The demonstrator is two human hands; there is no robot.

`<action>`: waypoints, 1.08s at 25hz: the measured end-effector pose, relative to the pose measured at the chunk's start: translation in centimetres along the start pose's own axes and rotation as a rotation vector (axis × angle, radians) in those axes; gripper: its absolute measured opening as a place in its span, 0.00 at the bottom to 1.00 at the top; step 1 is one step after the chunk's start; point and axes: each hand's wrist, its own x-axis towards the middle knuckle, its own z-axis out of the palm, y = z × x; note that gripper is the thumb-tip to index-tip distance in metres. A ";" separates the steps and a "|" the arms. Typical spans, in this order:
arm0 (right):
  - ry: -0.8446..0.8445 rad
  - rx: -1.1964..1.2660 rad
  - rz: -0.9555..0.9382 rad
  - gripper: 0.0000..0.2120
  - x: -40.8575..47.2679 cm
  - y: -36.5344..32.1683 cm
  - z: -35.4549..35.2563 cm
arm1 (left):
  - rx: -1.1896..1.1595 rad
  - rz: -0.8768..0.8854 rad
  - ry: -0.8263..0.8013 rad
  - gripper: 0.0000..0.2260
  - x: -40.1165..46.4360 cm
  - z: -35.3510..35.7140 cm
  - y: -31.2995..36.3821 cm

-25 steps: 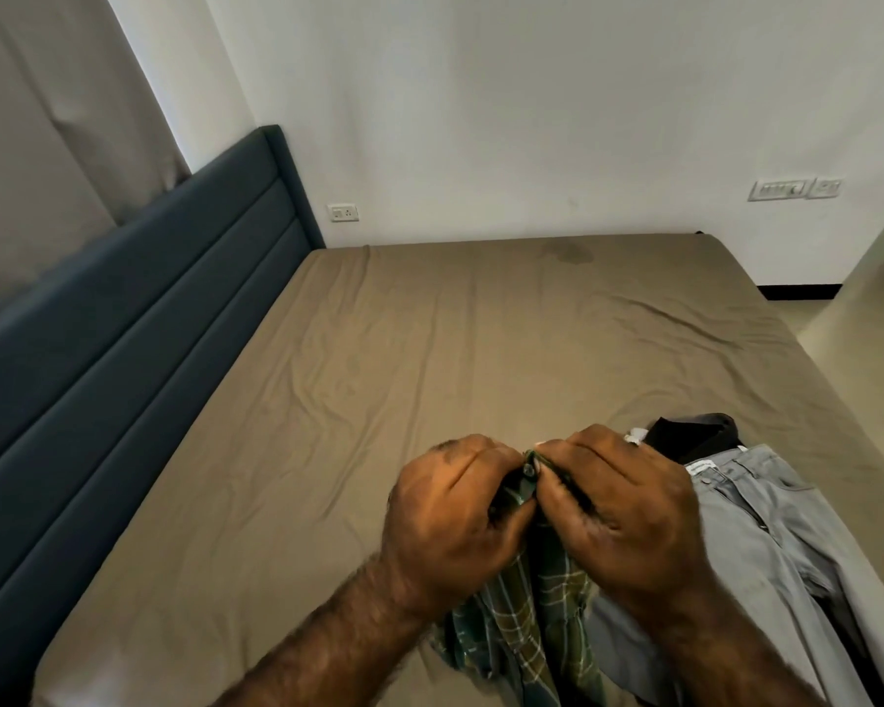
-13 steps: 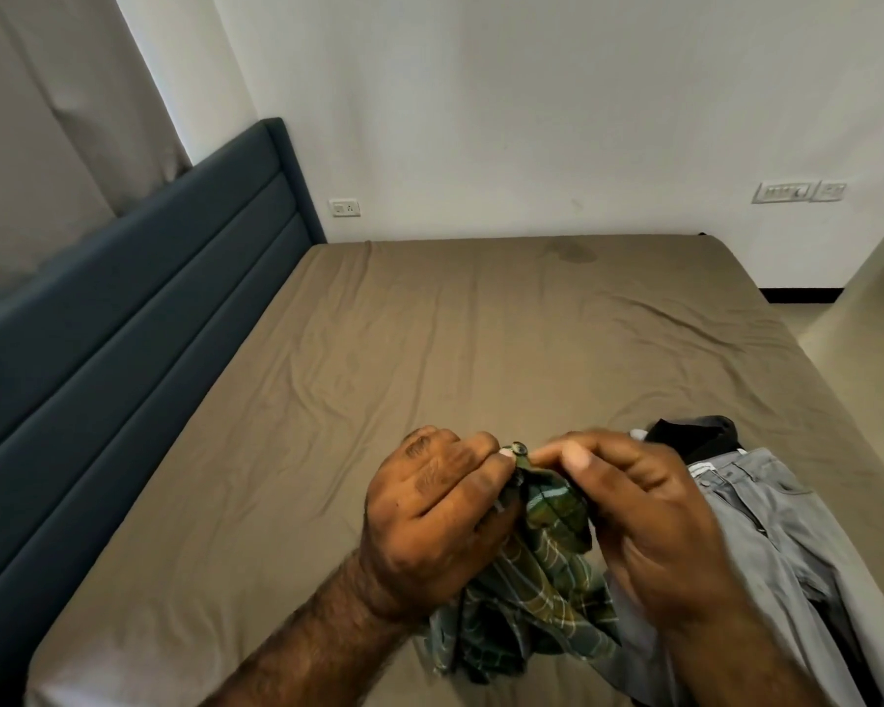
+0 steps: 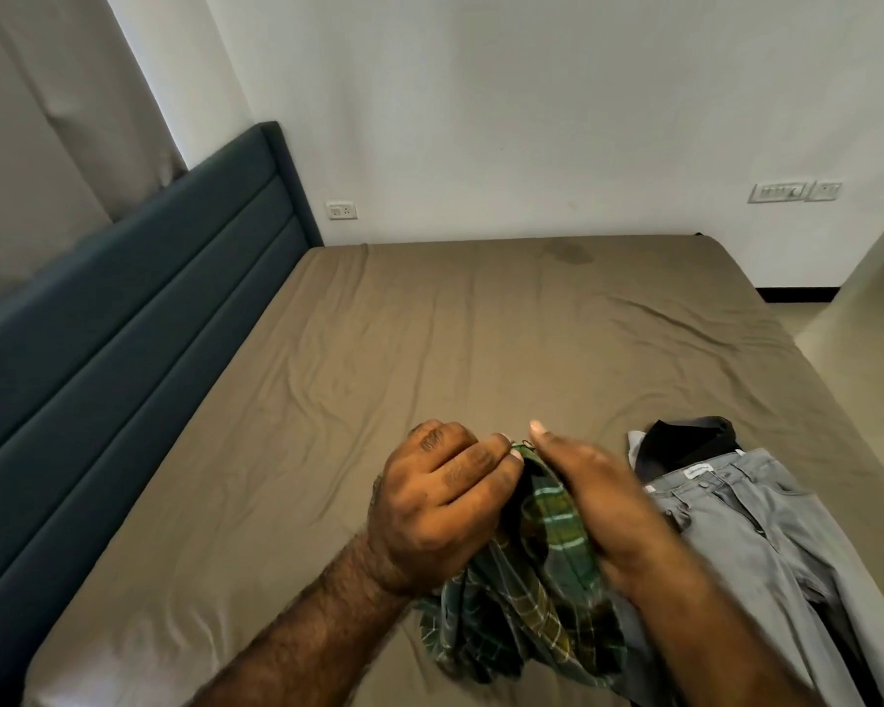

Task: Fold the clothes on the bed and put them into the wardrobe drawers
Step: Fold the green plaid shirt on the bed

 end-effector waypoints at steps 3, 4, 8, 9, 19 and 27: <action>0.044 -0.094 0.228 0.29 1.7 2.8 0.9 | 0.018 -0.100 0.007 0.10 -0.9 1.1 0.9; 0.069 0.034 0.247 0.24 2.2 3.2 1.4 | 0.016 -0.145 -0.002 0.10 -1.4 1.5 1.9; 0.171 0.383 -0.080 0.10 4.9 2.6 1.3 | -0.182 -0.345 -0.053 0.07 -4.3 0.9 5.4; 0.097 0.454 -0.164 0.11 5.0 1.6 0.9 | -0.323 -0.476 -0.059 0.08 -5.1 0.4 5.6; -0.542 -0.631 0.018 0.05 3.2 0.5 -2.5 | -1.527 -1.719 0.316 0.19 -2.2 4.9 -3.9; 0.120 -0.245 -0.169 0.12 5.4 -1.2 -2.1 | -0.875 -0.846 -0.260 0.17 -6.9 6.4 -0.2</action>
